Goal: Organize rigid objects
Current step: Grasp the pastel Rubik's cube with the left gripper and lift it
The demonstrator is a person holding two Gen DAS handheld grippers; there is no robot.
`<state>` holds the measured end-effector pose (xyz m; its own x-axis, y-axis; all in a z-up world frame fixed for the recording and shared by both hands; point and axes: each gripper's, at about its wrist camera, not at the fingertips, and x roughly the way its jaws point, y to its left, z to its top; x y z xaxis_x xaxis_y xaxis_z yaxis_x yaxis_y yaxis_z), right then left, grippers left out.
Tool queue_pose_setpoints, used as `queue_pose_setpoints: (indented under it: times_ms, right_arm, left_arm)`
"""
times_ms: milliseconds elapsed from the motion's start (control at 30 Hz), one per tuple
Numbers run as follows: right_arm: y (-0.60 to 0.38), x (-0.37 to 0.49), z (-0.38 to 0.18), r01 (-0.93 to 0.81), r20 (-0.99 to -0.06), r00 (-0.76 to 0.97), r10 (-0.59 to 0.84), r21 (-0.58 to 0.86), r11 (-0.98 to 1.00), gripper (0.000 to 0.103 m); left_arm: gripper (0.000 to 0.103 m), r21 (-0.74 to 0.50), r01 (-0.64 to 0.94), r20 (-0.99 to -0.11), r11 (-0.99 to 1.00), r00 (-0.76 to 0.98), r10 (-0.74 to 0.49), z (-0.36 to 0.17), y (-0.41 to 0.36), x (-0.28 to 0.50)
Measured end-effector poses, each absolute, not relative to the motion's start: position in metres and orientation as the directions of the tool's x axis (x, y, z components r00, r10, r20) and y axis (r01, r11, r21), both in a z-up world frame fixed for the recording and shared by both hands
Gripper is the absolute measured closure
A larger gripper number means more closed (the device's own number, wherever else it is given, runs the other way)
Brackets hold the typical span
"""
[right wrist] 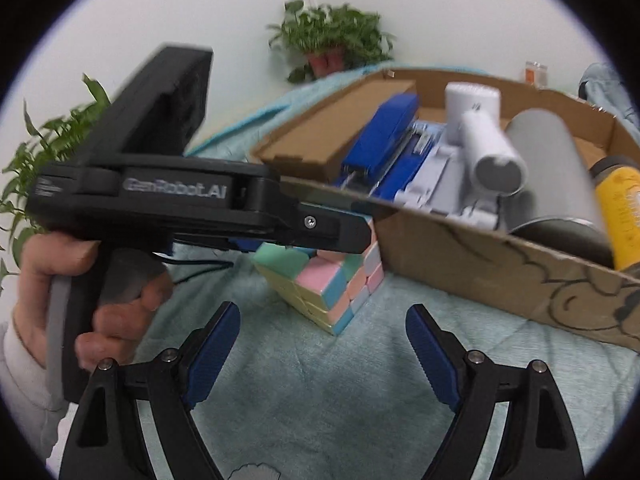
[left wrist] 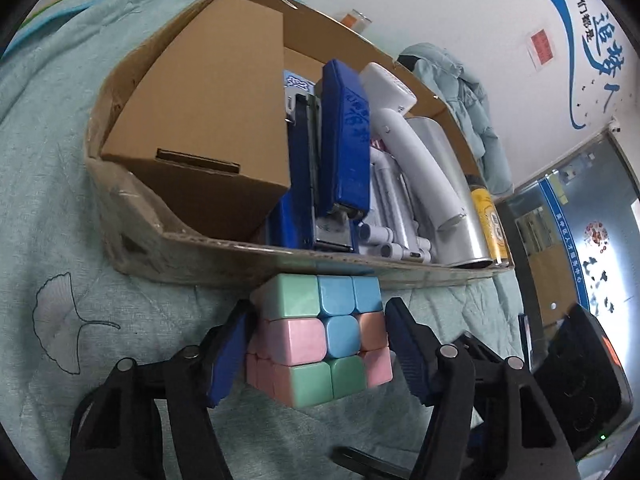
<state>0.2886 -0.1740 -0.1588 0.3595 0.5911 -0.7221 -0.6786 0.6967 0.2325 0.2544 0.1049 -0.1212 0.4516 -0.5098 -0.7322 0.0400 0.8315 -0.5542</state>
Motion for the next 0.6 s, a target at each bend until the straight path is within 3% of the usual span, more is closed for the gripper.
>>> queue_pose_setpoints:
  times_ms: [267, 367, 600]
  right_arm:
    - [-0.157, 0.296, -0.171, -0.69, -0.732, 0.337, 0.592, 0.236, 0.684, 0.029]
    - [-0.163, 0.278, -0.178, -0.689, -0.761, 0.343, 0.551, 0.195, 0.698, 0.042]
    - [-0.174, 0.254, -0.179, -0.676, -0.757, 0.37, 0.539, 0.179, 0.715, 0.044]
  left_arm:
    - [0.038, -0.532, 0.054, -0.744, 0.845, 0.446, -0.497, -0.121, 0.09, 0.23]
    - [0.038, -0.536, 0.052, -0.737, 0.842, 0.456, -0.498, -0.122, 0.083, 0.212]
    - [0.038, -0.508, 0.055, -0.738, 0.859, 0.487, -0.468, -0.119, 0.07, 0.183]
